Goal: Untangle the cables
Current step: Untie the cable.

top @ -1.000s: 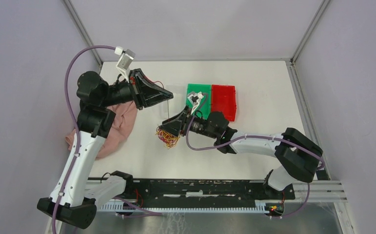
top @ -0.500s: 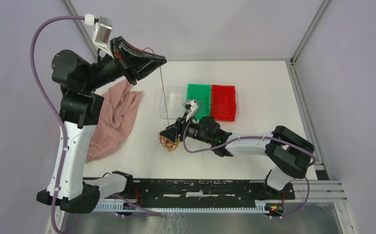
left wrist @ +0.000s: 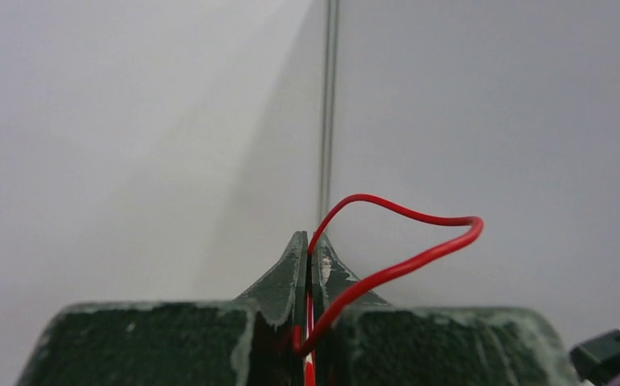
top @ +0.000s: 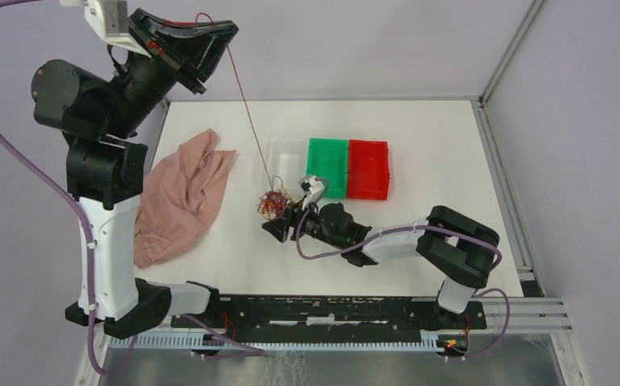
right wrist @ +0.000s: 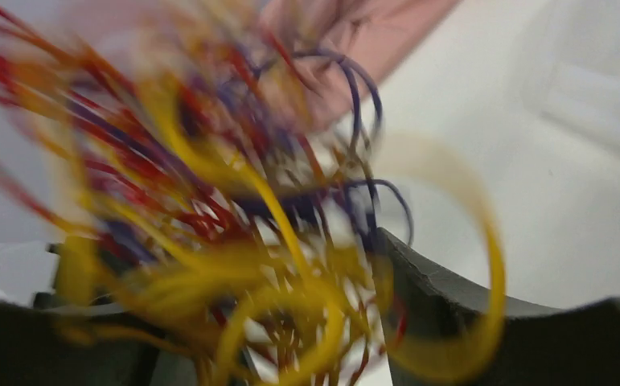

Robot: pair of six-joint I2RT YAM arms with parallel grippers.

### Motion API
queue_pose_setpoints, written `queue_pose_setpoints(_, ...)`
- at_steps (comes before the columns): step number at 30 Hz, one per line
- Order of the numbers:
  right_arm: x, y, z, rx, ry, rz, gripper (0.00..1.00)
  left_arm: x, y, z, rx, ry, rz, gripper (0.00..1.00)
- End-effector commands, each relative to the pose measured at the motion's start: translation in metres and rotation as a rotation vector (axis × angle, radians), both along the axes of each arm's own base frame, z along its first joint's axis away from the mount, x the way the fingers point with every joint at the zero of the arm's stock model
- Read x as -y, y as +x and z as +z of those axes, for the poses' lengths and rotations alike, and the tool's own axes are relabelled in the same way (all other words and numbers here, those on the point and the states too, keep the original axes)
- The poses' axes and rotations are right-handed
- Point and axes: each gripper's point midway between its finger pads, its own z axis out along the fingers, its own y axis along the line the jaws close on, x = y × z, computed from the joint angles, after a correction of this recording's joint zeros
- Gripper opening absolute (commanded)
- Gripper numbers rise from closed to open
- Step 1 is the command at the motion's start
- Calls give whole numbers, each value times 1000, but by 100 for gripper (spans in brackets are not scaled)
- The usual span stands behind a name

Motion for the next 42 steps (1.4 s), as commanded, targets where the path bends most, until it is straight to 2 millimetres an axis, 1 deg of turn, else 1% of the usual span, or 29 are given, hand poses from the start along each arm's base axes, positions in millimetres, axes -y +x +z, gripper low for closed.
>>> queue_pose_setpoints(1, 30, -8, -87, -109, -263, -51, 67, -45, -48, 85, 340, -149, 192, 3)
queue_pose_setpoints(2, 33, -7, -82, -100, -258, -61, 69, -42, -49, 78, 323, -129, 172, 3)
queue_pose_setpoints(5, 41, -6, -59, -60, -242, -78, 73, -21, -44, 33, 220, -44, 67, 3)
queue_pose_setpoints(7, 44, -8, -35, -31, -223, -73, 75, -11, -39, 0, 146, -2, 15, 3)
queue_pose_setpoints(8, 47, -9, -19, -14, -207, -69, 75, -7, -36, -16, 113, 18, -5, 3)
queue_pose_setpoints(9, 50, -10, -10, -5, -204, -67, 76, -3, -30, -35, 73, 40, -23, 3)
queue_pose_setpoints(11, 54, -14, 8, 14, -200, -57, 76, 0, -29, -53, 42, 60, -42, 3)
queue_pose_setpoints(14, 56, -19, 33, 32, -158, -38, 76, 3, -30, -70, 15, 78, -65, 3)
queue_pose_setpoints(16, 55, -23, 44, 35, -132, -19, 75, 5, -31, -80, -4, 84, -83, 3)
queue_pose_setpoints(18, 52, -26, 49, 33, -122, 0, 73, 7, -33, -87, -27, 82, -103, 3)
queue_pose_setpoints(20, 51, -26, 45, 27, -136, 5, 71, 8, -36, -92, -35, 80, -116, 3)
queue_pose_setpoints(24, 44, -29, 25, -3, -172, 35, 66, 10, -39, -102, -51, 89, -134, 3)
queue_pose_setpoints(27, 41, -31, 0, -35, -228, 61, 61, 11, -40, -111, -67, 98, -145, 3)
queue_pose_setpoints(30, 43, -31, -27, -66, -285, 55, 57, 13, -41, -117, -86, 99, -161, 3)
queue_pose_setpoints(31, 43, -29, -32, -71, -293, 48, 54, 13, -41, -118, -95, 96, -165, 3)
queue_pose_setpoints(33, 41, -27, -38, -78, -303, 41, 48, 14, -43, -120, -106, 91, -176, 3)
queue_pose_setpoints(35, 38, -25, -40, -81, -312, 39, 37, 15, -45, -121, -111, 91, -189, 3)
queue_pose_setpoints(38, 34, -23, -41, -84, -317, 39, 17, 14, -47, -124, -115, 98, -189, 3)
queue_pose_setpoints(39, 34, -22, -42, -88, -324, 36, 13, 14, -48, -125, -115, 103, -184, 3)
queue_pose_setpoints(40, 34, -22, -44, -92, -334, 34, 11, 13, -48, -127, -112, 110, -179, 3)
queue_pose_setpoints(42, 37, -22, -48, -103, -362, 28, 12, 10, -47, -129, -90, 132, -152, 3)
